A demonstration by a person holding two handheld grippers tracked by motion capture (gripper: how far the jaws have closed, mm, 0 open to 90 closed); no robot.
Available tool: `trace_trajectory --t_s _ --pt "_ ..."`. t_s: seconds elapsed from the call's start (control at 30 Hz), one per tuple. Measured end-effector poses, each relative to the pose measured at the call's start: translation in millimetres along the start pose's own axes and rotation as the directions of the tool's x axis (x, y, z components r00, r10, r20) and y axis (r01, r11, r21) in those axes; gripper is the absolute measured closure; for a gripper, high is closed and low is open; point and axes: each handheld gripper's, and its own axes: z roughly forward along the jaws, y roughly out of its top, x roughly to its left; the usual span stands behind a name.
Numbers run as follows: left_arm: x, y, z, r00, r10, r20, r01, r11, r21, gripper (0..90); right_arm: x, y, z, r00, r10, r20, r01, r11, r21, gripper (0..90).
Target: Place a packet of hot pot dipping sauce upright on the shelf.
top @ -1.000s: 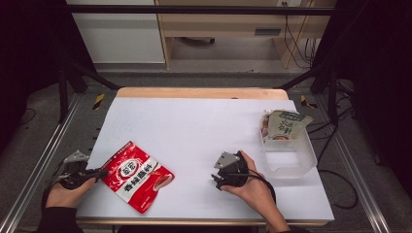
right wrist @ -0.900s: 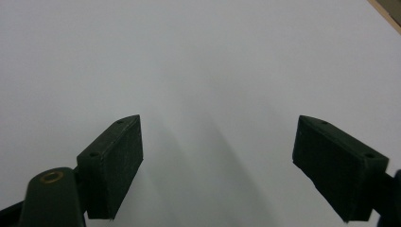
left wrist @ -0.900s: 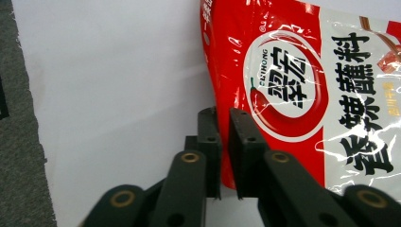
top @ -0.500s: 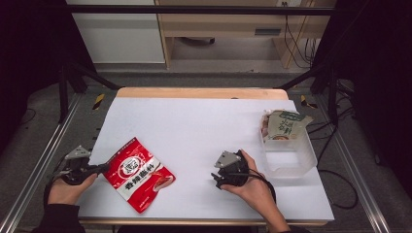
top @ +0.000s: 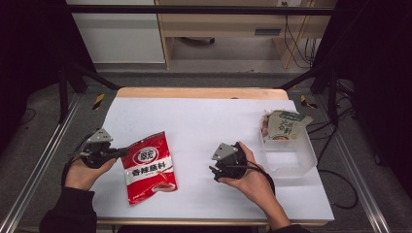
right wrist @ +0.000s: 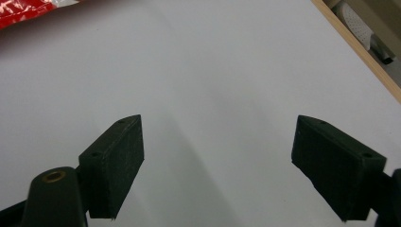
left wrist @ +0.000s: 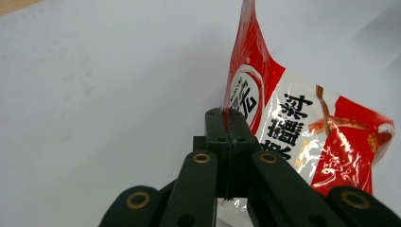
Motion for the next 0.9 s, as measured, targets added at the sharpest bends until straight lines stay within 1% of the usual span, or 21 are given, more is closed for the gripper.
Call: trace_trajectory --t_s 0.23,0.27,0.4,0.43,0.47,0.57,0.63,0.67,0.73,0.8,0.9 --pt "-6.1 23.8 -3.2 0.9989 0.046 0.005 -0.046 0.9984 -0.033 90.0 -7.4 16.2 -1.3 0.9999 -0.009 -0.011 0.009 1.000 0.006 19.1" --pt "-7.4 26.0 -3.9 0.9987 0.050 0.006 -0.050 0.9981 -0.037 90.0 -8.9 20.2 -1.8 0.9997 -0.016 -0.020 0.016 1.000 0.006 20.3" --pt "-14.7 37.6 -7.6 0.9968 0.079 0.002 -0.079 0.9949 -0.062 90.0 -11.2 32.1 -5.7 0.9992 -0.010 -0.039 0.011 1.000 0.028 19.6" --pt "-16.6 40.5 -7.9 0.9964 0.084 0.003 -0.084 0.9943 -0.066 90.0 -11.7 35.1 -6.2 0.9987 -0.008 -0.050 0.009 0.999 0.032 19.6" --pt "-17.8 42.1 -7.9 0.9962 0.087 0.004 -0.086 0.9940 -0.068 90.0 -12.4 38.7 -7.5 0.9987 -0.022 -0.046 0.024 0.999 0.035 19.9" --pt "-23.0 47.3 -5.9 0.9946 0.103 0.007 -0.103 0.9925 -0.066 90.0 -13.1 46.5 -11.2 0.9980 -0.031 -0.055 0.033 0.999 0.029 21.7" --pt "-25.7 50.1 -4.2 0.9941 0.108 0.008 -0.107 0.9917 -0.071 90.0 -13.1 51.7 -13.1 0.9977 -0.037 -0.058 0.038 0.999 0.022 22.4" --pt "-27.2 51.4 -3.6 0.9942 0.108 0.008 -0.107 0.9916 -0.073 90.0 -13.6 54.3 -14.4 0.9971 -0.047 -0.060 0.049 0.998 0.025 23.6" --pt "-29.7 54.5 -2.8 0.9935 0.113 0.012 -0.112 0.9907 -0.078 90.0 -13.5 59.3 -17.1 0.9963 -0.057 -0.064 0.059 0.998 0.029 23.8" --pt "-32.3 58.4 -2.8 0.9927 0.120 0.011 -0.119 0.9893 -0.085 90.0 -13.7 63.8 -19.4 0.9956 -0.067 -0.065 0.069 0.997 0.022 23.7" --pt "-35.6 64.2 -3.4 0.9923 0.124 0.009 -0.123 0.9880 -0.094 90.0 -13.7 70.4 -22.7 0.9950 -0.068 -0.073 0.069 0.998 0.013 23.4"
